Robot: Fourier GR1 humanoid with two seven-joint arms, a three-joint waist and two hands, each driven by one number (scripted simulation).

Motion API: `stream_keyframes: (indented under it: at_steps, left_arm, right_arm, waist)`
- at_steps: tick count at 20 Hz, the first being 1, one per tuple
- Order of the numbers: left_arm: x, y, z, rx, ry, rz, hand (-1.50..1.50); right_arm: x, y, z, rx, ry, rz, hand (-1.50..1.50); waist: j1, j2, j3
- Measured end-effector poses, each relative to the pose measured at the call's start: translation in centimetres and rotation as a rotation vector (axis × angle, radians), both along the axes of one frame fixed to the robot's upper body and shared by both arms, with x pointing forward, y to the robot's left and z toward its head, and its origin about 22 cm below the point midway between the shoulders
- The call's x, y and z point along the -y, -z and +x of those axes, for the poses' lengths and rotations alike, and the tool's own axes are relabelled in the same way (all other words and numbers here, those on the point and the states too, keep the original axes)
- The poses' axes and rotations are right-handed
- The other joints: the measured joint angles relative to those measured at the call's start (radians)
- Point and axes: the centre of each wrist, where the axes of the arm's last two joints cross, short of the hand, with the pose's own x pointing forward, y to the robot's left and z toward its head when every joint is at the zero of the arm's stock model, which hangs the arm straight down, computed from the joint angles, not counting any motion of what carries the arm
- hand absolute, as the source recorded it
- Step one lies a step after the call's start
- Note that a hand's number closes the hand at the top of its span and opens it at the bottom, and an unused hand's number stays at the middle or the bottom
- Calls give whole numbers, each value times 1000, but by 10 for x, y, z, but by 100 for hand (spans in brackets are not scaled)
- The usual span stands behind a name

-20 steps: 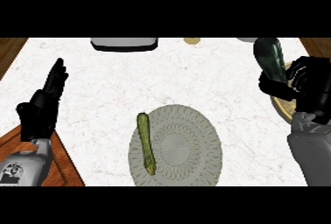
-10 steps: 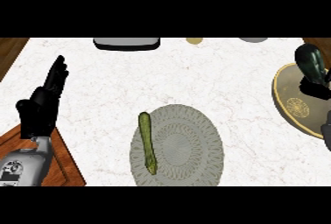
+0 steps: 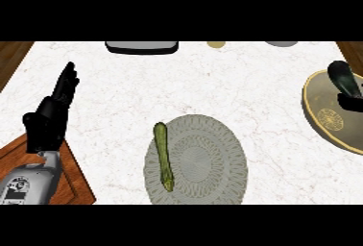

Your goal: Pick the eggplant from the placemat and place it in the bowl

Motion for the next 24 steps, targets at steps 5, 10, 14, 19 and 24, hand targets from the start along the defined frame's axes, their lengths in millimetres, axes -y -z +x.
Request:
stream_keyframes:
  at_steps: [5, 10, 14, 19, 24]
  left_arm:
    - [2, -2, -1, 1, 2, 0, 0]
    - [2, -1, 2, 2, -6, 1, 0]
    - [1, 0, 3, -6, -14, -3, 0]
    - [-12, 2, -2, -12, -30, -3, 0]
    - [-15, -1, -4, -12, -44, 7, 0]
  right_arm:
    - [11, 10, 3, 47, -91, 110, -150]
    - [23, 13, 1, 164, -149, 160, -150]
    - [38, 14, -8, 244, -150, 196, -150]
    - [66, 7, -31, 307, -156, 279, -150]
    - [85, 14, -68, 367, -202, 340, -150]
  waist:
    - [4, 1, 1]
    - [0, 1, 0]
    - [-10, -3, -1]
    - [-24, -10, -3]
    - [-37, -14, -4]
